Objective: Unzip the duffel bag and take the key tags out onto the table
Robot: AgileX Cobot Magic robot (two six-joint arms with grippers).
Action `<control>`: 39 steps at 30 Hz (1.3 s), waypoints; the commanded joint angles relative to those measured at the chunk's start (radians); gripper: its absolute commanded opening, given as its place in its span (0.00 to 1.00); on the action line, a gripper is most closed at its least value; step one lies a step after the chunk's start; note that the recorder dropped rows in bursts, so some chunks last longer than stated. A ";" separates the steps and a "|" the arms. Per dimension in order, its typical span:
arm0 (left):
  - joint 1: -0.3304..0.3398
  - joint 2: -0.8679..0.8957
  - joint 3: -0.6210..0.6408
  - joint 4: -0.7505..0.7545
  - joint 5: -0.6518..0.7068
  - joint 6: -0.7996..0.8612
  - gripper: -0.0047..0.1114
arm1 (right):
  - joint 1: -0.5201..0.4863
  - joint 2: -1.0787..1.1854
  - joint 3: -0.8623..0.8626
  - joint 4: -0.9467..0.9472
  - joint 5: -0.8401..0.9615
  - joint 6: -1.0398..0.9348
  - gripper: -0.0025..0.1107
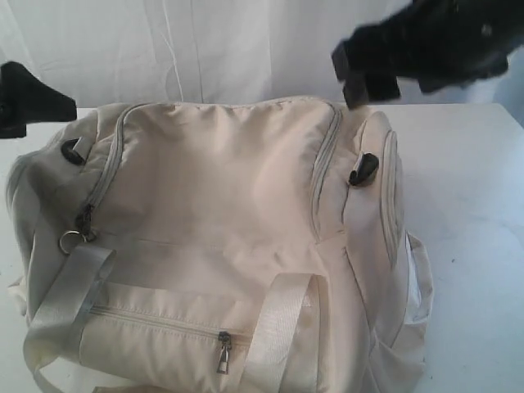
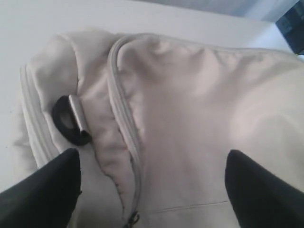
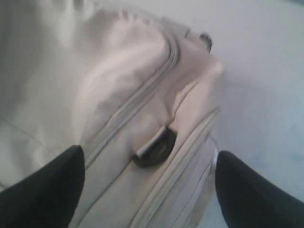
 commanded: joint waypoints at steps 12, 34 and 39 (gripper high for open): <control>-0.001 0.195 -0.006 -0.010 -0.046 0.038 0.05 | -0.002 -0.018 0.409 0.086 -0.306 0.071 0.21; -0.018 -0.029 -0.036 0.166 0.086 -0.036 0.22 | -0.164 0.095 0.052 0.059 -0.134 -0.120 0.28; -0.134 0.004 -0.023 0.166 0.123 0.152 0.70 | -0.162 0.057 0.007 0.111 -0.090 -0.139 0.57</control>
